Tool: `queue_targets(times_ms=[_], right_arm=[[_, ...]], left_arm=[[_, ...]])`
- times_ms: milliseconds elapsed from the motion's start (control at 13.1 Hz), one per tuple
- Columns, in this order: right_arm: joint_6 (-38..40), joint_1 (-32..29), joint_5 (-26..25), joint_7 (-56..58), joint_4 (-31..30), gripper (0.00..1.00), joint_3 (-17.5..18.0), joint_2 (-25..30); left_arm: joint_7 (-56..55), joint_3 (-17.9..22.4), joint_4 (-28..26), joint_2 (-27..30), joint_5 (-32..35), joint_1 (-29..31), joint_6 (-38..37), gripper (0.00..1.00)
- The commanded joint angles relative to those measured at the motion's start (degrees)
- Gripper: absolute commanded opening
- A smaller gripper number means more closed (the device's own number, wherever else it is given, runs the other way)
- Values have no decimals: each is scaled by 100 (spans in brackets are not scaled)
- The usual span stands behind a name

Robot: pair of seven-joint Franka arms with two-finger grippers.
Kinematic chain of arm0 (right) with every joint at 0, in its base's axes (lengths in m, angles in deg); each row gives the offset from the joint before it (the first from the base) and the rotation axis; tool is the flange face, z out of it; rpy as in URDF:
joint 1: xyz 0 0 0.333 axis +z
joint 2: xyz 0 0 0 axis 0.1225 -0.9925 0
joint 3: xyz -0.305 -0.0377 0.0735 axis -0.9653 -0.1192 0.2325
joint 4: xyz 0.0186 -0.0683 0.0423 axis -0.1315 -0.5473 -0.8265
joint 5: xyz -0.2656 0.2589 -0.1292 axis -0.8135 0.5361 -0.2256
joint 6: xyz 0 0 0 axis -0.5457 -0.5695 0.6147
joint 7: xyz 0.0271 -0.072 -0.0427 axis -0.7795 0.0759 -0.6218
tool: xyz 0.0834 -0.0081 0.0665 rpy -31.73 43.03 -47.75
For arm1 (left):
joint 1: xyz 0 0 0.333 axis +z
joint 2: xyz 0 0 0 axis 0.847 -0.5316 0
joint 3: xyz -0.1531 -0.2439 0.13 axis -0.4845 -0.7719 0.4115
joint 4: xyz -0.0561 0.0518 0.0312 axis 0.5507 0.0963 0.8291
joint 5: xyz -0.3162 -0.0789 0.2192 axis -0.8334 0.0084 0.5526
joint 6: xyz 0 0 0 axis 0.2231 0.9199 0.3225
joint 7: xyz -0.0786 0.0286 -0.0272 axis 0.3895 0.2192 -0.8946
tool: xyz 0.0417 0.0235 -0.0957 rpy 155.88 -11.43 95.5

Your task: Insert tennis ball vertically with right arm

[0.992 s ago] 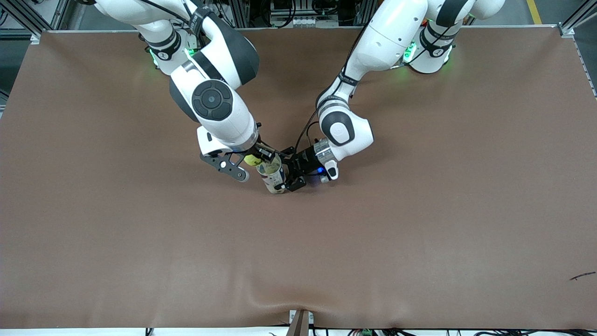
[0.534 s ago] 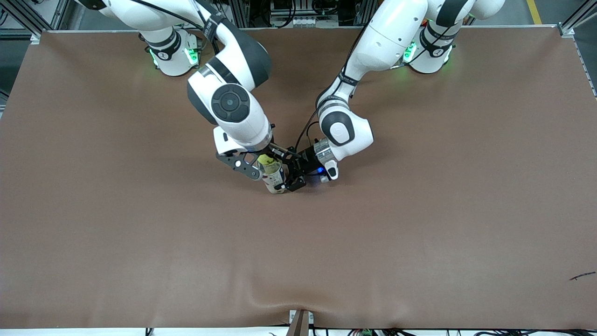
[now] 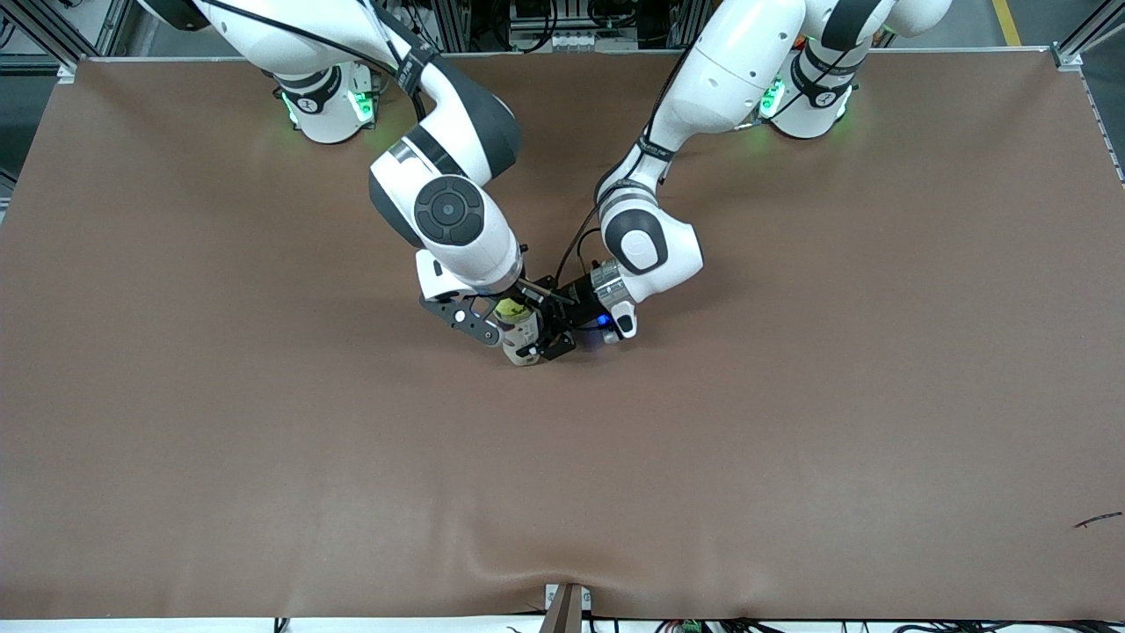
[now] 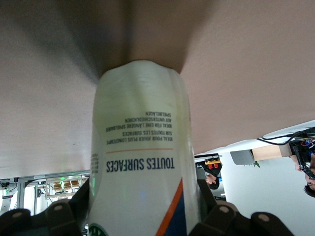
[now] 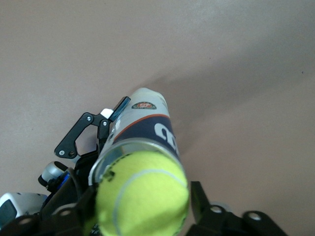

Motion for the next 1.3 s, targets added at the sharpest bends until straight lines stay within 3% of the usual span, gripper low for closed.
queue_targets(times_ms=[0,382,534,687,1221], right_arm=[[-30,-41,-67,-116,25,100,11,7],[23,-155,3,-81,306,100,20,59],[40,-269,39,-55,368,100,37,138],[259,-462,30,94,368,100,38,261],[1121,-1954,-40,2850,307,100,20,543]], left_arm=[[128,12,-20,61,-66,-36,63,88],[128,12,-20,52,-66,-36,63,88],[110,29,-11,52,-14,-27,63,98],[93,47,-20,105,354,-1,98,100],[-65,30,-55,219,821,17,617,100]])
